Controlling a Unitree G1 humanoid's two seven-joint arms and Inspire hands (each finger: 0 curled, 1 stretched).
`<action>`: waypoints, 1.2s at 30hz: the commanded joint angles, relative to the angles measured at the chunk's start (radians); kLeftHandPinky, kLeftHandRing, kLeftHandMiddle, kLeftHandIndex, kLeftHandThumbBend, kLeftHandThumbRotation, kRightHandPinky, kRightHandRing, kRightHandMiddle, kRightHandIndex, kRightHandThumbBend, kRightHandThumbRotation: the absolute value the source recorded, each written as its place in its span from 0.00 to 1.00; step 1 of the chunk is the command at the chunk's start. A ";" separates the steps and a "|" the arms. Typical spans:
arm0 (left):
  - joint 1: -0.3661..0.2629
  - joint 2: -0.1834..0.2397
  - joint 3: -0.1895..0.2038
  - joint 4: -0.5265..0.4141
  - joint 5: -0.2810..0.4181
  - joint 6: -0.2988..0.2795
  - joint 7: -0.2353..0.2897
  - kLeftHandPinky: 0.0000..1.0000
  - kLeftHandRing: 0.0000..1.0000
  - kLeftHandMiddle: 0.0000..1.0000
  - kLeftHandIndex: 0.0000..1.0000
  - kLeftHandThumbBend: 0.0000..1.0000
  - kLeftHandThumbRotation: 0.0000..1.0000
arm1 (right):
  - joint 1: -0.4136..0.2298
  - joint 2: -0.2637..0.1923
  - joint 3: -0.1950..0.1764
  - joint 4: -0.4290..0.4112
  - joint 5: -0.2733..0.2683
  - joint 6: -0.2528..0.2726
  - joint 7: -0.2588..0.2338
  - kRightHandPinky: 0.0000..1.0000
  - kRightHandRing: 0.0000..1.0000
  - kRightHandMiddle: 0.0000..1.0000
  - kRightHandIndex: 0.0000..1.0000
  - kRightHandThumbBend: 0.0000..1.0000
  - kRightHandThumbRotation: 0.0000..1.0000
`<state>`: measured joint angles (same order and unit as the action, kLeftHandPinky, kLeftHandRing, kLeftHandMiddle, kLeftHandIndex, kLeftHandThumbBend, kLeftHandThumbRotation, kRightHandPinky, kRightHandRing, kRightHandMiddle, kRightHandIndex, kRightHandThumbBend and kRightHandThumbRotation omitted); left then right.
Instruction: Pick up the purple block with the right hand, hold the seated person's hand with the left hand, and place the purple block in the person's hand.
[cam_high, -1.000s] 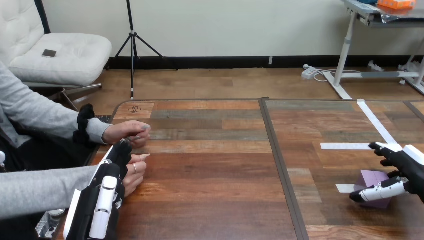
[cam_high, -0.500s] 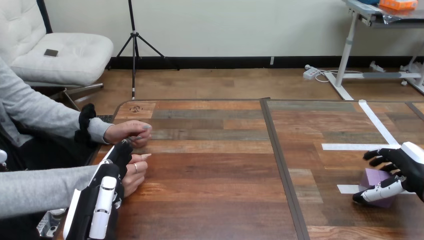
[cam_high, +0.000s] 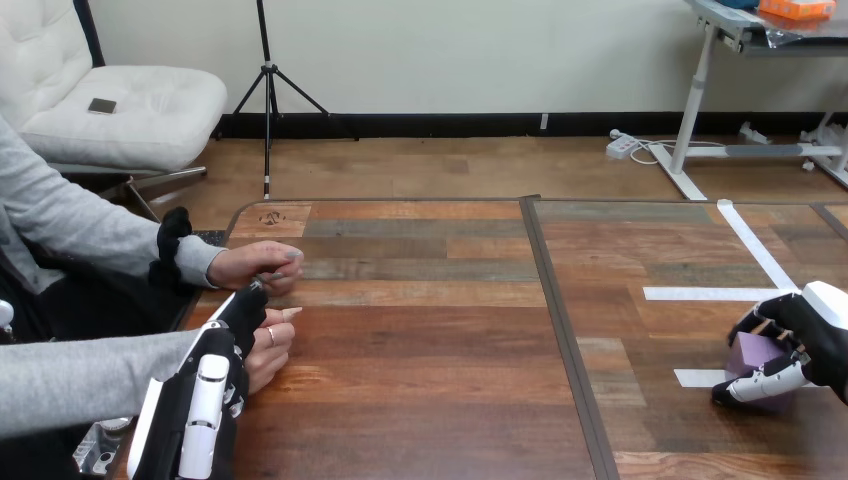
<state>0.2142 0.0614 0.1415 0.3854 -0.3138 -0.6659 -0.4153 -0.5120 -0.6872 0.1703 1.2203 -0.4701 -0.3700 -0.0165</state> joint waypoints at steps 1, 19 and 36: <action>-0.054 0.002 0.006 -0.031 -0.011 0.007 0.001 1.00 0.96 0.92 0.85 0.58 0.92 | -0.025 -0.007 0.021 0.015 -0.010 -0.004 -0.003 0.35 0.41 0.46 0.48 0.83 0.00; -0.052 0.006 0.006 -0.032 -0.014 0.005 -0.007 1.00 0.97 0.93 0.85 0.58 0.94 | -0.035 -0.010 0.027 0.005 -0.004 -0.022 -0.029 0.34 0.40 0.45 0.47 0.85 0.00; -0.062 0.000 0.011 -0.016 0.000 -0.019 0.004 1.00 0.96 0.91 0.83 0.58 0.91 | -0.034 -0.019 -0.002 -0.040 0.037 -0.133 -0.037 0.35 0.39 0.44 0.46 0.84 0.00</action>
<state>0.2146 0.0620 0.1412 0.3854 -0.3118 -0.6508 -0.4112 -0.5076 -0.6879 0.1846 1.2243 -0.4533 -0.4511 -0.0414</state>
